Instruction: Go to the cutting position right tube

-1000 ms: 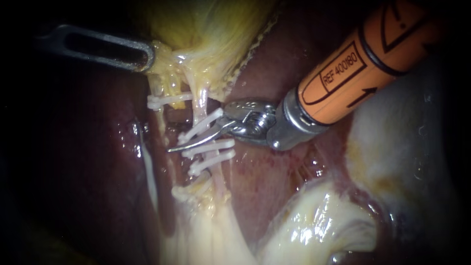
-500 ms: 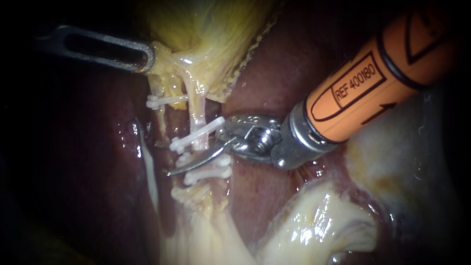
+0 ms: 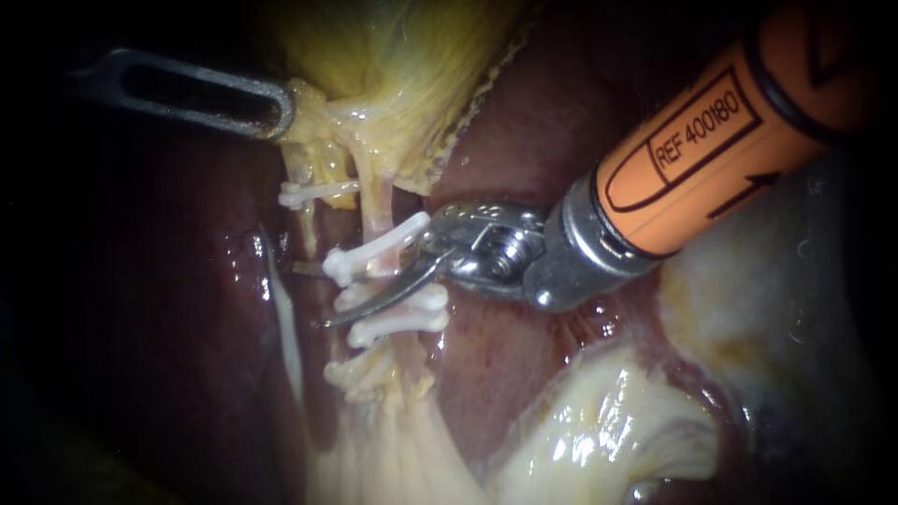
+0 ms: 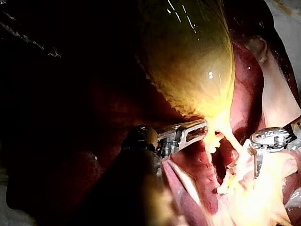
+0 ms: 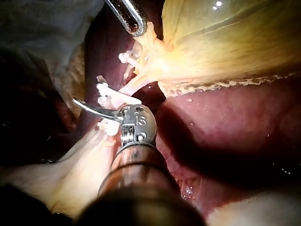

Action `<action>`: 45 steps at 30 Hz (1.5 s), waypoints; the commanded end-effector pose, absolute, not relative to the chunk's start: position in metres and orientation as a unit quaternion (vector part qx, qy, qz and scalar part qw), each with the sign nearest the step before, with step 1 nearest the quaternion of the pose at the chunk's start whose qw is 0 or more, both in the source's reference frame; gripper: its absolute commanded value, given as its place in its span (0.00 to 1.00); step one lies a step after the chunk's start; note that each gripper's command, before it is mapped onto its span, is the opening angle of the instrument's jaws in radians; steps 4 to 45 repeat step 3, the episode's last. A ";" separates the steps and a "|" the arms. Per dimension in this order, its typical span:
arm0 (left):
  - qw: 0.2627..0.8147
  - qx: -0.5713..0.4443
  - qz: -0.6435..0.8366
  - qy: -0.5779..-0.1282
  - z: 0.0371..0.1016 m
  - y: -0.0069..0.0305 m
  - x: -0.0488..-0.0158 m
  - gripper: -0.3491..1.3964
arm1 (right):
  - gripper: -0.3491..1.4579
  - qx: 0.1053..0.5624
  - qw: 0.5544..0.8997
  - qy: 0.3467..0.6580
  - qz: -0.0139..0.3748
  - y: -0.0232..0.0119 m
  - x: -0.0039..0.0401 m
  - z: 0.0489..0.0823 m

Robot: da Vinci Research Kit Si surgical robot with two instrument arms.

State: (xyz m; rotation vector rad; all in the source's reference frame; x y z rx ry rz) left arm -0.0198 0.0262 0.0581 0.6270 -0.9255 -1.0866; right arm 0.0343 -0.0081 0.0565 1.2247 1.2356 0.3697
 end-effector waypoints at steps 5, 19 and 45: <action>0.711 0.283 -0.490 -0.417 0.0581 0.0262 -0.0198 0.00 | 0.95 0.535 0.630 0.539 0.161 -0.0081 0.0342 0.0568; 0.711 0.283 -0.490 -0.417 0.0581 0.0262 -0.0198 0.00 | 0.95 0.535 0.630 0.539 0.161 -0.0081 0.0342 0.0568; 0.711 0.283 -0.490 -0.417 0.0581 0.0262 -0.0198 0.00 | 0.95 0.535 0.630 0.539 0.161 -0.0081 0.0342 0.0568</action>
